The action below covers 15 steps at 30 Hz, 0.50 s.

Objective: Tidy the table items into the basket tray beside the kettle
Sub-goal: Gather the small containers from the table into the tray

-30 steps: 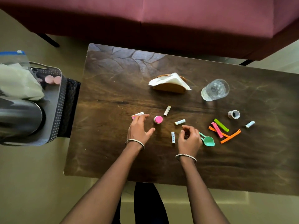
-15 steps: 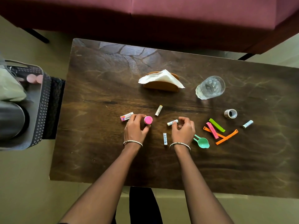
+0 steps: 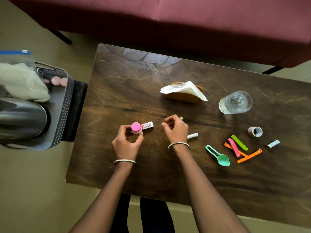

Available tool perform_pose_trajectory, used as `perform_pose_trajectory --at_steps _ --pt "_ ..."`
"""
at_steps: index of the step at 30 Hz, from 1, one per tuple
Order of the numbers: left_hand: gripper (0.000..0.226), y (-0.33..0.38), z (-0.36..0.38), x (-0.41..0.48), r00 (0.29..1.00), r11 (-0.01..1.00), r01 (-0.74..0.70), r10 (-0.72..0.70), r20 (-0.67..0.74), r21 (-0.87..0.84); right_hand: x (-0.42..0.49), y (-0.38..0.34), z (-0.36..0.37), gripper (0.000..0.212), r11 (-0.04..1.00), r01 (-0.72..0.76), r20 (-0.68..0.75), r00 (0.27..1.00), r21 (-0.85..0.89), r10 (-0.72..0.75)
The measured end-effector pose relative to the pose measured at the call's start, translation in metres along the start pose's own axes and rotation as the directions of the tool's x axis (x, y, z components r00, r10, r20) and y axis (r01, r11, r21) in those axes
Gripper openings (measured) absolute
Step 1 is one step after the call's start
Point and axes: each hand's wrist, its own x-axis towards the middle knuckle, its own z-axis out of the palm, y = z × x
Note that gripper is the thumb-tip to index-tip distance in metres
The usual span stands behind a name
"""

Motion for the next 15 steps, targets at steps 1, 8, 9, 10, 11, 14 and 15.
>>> perform_pose_trajectory --at_steps 1,8,9,10,11,14,15 --pt "0.033 -0.002 -0.006 0.003 1.0 1.0 0.008 -0.008 -0.021 0.008 0.001 -0.006 0.007 0.018 0.995 0.083 0.095 0.992 -0.047 -0.078" --pt "0.036 -0.016 -0.03 0.02 1.0 0.999 0.002 -0.001 -0.027 0.045 -0.005 -0.026 0.048 0.048 0.863 0.382 0.374 0.893 -0.331 -0.252" --pt "0.035 -0.018 -0.032 0.023 0.999 0.999 0.01 -0.009 -0.03 0.041 -0.005 -0.026 0.051 0.042 0.855 0.384 0.366 0.895 -0.347 -0.254" --pt "0.035 -0.02 -0.035 0.025 0.999 0.999 0.02 -0.019 -0.033 0.035 -0.005 -0.025 0.052 0.036 0.851 0.383 0.356 0.899 -0.36 -0.254" --pt "0.035 -0.022 -0.036 0.027 0.999 0.999 0.026 -0.025 -0.033 0.03 -0.006 -0.023 0.052 0.031 0.848 0.378 0.341 0.905 -0.372 -0.254" --pt "0.035 -0.028 -0.044 0.034 1.0 1.0 0.017 -0.016 -0.026 0.026 -0.007 -0.019 0.051 0.026 0.862 0.342 0.282 0.927 -0.374 -0.246" --pt "0.035 -0.03 -0.049 0.038 1.0 1.0 0.008 -0.007 -0.026 0.03 -0.007 -0.021 0.051 0.025 0.881 0.318 0.249 0.938 -0.349 -0.24"
